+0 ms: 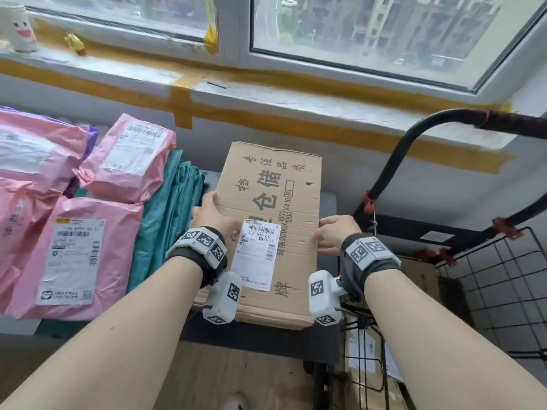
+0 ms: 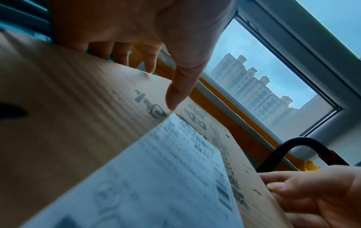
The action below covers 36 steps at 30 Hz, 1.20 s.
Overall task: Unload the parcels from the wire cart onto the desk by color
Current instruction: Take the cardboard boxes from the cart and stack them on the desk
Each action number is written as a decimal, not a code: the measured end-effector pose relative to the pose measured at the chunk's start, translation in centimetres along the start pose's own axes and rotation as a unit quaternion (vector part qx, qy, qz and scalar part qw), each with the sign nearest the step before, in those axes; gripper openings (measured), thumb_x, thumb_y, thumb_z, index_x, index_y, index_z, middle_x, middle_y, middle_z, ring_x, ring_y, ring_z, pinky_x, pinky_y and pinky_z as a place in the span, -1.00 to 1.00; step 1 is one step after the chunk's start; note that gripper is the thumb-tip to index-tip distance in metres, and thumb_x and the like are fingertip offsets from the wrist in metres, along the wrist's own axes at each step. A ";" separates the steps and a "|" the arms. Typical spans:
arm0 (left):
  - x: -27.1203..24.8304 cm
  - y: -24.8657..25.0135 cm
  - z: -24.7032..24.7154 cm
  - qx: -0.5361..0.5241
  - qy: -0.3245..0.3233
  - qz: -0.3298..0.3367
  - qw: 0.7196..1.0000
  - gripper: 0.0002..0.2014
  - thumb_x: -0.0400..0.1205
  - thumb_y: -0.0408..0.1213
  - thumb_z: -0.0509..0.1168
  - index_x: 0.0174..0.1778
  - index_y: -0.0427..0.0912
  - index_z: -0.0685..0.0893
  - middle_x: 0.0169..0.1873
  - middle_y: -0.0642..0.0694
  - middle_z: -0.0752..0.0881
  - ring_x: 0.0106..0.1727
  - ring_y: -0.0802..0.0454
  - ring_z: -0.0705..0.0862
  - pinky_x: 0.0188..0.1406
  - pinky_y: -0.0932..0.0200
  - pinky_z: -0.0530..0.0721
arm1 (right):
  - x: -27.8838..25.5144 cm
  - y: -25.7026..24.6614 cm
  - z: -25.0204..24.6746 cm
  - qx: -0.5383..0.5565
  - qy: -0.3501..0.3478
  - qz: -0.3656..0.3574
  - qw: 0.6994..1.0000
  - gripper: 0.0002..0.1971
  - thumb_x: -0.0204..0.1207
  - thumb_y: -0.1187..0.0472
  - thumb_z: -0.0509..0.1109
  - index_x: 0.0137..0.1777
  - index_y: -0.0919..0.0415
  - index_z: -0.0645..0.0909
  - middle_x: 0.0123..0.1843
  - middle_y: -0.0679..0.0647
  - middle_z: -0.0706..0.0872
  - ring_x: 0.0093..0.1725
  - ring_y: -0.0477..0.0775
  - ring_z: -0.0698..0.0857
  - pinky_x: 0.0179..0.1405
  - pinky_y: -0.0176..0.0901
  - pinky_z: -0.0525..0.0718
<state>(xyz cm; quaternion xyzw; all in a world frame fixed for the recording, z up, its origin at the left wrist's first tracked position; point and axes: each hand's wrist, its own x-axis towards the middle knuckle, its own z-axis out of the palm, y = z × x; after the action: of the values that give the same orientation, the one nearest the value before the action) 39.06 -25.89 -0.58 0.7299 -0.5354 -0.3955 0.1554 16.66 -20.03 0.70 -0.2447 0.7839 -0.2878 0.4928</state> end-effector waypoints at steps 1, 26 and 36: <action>-0.3 -0.2 -0.1 0.003 0.001 -0.004 1.000 -0.18 0.41 -0.25 0.45 0.55 0.09 0.19 0.32 -0.20 0.38 0.20 -0.21 0.57 0.21 0.03 0.52 | -0.2 0.2 0.1 -0.003 -0.001 -0.001 1.000 -0.71 0.39 0.59 0.36 -0.31 0.16 0.60 -0.06 0.22 0.79 -0.03 0.22 0.79 0.01 0.14 0.77; -15.8 20.5 22.5 -0.058 -0.105 0.198 0.973 -0.72 0.50 -0.30 0.35 0.14 -0.10 0.68 0.11 -0.07 0.71 0.17 -0.02 0.66 0.16 0.19 0.58 | -4.4 13.5 -32.7 0.022 0.107 -0.062 0.992 -0.73 0.56 0.49 0.25 -0.31 0.21 0.60 -0.36 0.17 0.58 -0.55 -0.09 0.51 -0.51 -0.40 0.38; -18.9 22.1 38.9 0.042 -0.180 0.120 0.975 -0.69 0.57 -0.27 0.35 0.25 -0.16 0.66 0.20 -0.11 0.69 0.07 0.06 0.57 0.02 0.27 0.43 | 3.6 23.9 -44.1 0.021 0.113 0.051 0.992 -0.83 0.53 0.40 0.31 -0.01 0.32 0.73 -0.15 0.19 0.68 -0.18 0.06 0.62 0.29 0.02 0.60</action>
<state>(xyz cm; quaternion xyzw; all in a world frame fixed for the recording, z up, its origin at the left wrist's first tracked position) -6.57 -9.47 -3.32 0.5832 -0.6545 -0.4758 0.0724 -27.46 3.95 -2.76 -0.1602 0.8396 -0.3044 0.4204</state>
